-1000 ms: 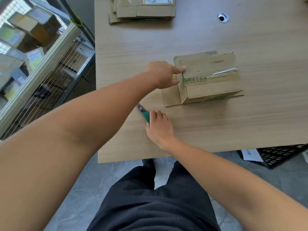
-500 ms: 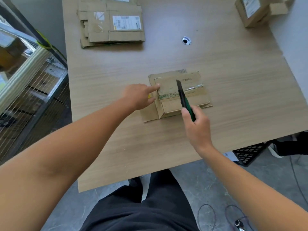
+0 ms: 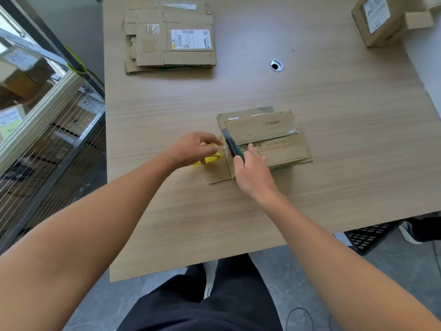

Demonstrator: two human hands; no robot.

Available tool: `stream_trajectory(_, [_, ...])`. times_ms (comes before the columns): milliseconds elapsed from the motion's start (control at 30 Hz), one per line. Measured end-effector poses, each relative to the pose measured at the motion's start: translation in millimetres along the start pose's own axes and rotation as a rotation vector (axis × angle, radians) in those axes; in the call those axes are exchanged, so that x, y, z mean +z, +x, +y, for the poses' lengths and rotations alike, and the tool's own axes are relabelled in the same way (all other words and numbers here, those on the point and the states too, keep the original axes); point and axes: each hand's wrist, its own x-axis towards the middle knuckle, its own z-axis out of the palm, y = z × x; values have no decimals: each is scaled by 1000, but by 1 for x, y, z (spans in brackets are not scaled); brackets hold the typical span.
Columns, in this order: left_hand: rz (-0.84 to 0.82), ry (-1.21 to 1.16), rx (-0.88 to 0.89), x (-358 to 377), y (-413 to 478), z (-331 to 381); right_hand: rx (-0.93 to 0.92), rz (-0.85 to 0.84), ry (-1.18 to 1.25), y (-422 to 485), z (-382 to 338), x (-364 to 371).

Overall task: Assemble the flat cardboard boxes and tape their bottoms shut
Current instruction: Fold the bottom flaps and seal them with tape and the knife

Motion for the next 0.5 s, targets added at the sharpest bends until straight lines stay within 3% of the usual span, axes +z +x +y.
stream_trajectory(200, [-16, 340, -134, -6, 10, 4, -13, -54, -84, 3, 2, -6])
stream_trajectory(400, [8, 192, -150, -9, 4, 9, -46, -82, -254, 5, -1, -3])
stream_trajectory(500, [78, 299, -142, -3, 0, 14, -41, -90, -394, 7, -4, 2])
